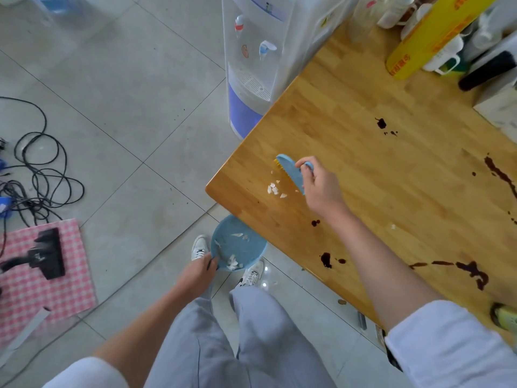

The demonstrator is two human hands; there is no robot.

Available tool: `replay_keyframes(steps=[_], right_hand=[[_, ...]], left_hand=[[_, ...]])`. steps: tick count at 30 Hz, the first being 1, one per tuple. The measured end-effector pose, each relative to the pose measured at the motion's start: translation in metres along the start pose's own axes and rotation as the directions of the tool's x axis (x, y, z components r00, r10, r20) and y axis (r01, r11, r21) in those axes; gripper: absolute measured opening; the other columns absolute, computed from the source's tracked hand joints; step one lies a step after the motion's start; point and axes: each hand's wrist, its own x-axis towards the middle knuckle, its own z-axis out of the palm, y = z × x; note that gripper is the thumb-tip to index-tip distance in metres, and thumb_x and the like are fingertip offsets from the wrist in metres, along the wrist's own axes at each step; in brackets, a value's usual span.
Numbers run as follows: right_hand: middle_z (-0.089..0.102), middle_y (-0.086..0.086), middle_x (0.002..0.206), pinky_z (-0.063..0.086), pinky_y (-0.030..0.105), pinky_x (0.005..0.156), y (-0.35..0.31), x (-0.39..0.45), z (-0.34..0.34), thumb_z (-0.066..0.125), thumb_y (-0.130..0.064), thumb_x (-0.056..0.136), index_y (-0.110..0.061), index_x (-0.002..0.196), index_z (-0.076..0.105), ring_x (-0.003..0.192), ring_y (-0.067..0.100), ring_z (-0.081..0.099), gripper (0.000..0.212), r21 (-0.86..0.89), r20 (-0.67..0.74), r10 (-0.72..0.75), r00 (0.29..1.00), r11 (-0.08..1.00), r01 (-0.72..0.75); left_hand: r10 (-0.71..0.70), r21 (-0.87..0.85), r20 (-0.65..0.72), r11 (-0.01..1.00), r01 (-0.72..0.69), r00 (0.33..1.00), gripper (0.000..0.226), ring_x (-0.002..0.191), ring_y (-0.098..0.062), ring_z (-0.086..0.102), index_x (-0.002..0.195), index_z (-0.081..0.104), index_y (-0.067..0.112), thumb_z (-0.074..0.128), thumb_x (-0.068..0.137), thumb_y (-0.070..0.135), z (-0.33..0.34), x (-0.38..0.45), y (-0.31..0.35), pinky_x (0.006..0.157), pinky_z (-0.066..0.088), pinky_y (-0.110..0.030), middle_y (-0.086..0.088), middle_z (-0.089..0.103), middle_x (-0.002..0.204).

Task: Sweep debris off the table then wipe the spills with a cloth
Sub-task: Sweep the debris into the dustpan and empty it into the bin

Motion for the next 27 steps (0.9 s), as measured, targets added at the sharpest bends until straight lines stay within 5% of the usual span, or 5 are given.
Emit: replay_keyframes(steps=[5,15,18,22,27], right_hand=[[0.049,-0.006,0.059,0.028,0.021,0.046,-0.013,-0.033,0.027,0.039,-0.022,0.106,-0.023,0.106,0.059,0.049,0.006,0.045,0.020,0.039,0.119,-0.069,0.990,0.997,0.065],[0.060,0.018,0.068,0.047,0.046,0.054,-0.014,-0.012,-0.002,0.037,-0.024,0.106,-0.025,0.105,0.058,0.064,0.037,0.063,0.021,0.042,-0.038,0.009,0.999,0.999,-0.007],[0.051,0.006,0.057,0.035,0.031,0.044,-0.018,-0.026,0.025,0.038,-0.022,0.106,-0.021,0.107,0.059,0.050,0.022,0.053,0.021,0.022,0.107,-0.052,0.993,0.999,0.050],[0.039,-0.011,0.055,0.026,0.016,0.045,-0.022,-0.064,0.054,0.039,-0.023,0.106,-0.025,0.106,0.058,0.047,0.002,0.038,0.019,0.070,0.209,-0.110,0.972,0.993,0.098],[0.055,0.008,0.058,0.046,0.046,0.050,-0.031,-0.072,0.044,0.038,-0.028,0.105,-0.034,0.104,0.056,0.055,0.026,0.057,0.019,0.142,0.200,-0.078,0.977,0.989,0.050]], left_hand=[[0.065,-0.037,0.061,0.997,-0.063,0.996,0.030,0.069,-0.029,0.055,0.073,0.040,0.024,0.045,0.103,0.024,0.004,0.013,0.007,0.062,0.038,-0.033,-0.006,0.058,0.072],[0.350,0.236,0.038,0.907,-0.349,0.936,0.014,0.070,-0.036,0.062,0.100,0.066,-0.007,0.058,0.093,0.002,0.001,0.023,0.008,0.059,0.034,-0.031,-0.023,0.061,0.083],[0.407,0.159,0.019,0.901,-0.405,0.913,0.016,0.037,-0.022,0.052,0.070,0.067,-0.006,0.068,0.062,0.008,-0.005,0.022,0.012,0.035,0.032,-0.024,-0.012,0.053,0.056],[0.551,0.236,-0.064,0.818,-0.524,0.832,0.017,0.034,-0.017,0.049,0.083,0.054,0.001,0.057,0.082,0.017,-0.010,0.023,0.013,0.034,0.032,-0.022,-0.008,0.053,0.053],[0.389,0.174,-0.097,0.913,-0.369,0.916,0.031,0.046,-0.006,0.051,0.081,0.059,0.011,0.040,0.104,0.021,-0.008,0.021,0.012,0.054,0.045,-0.021,0.004,0.057,0.060]])
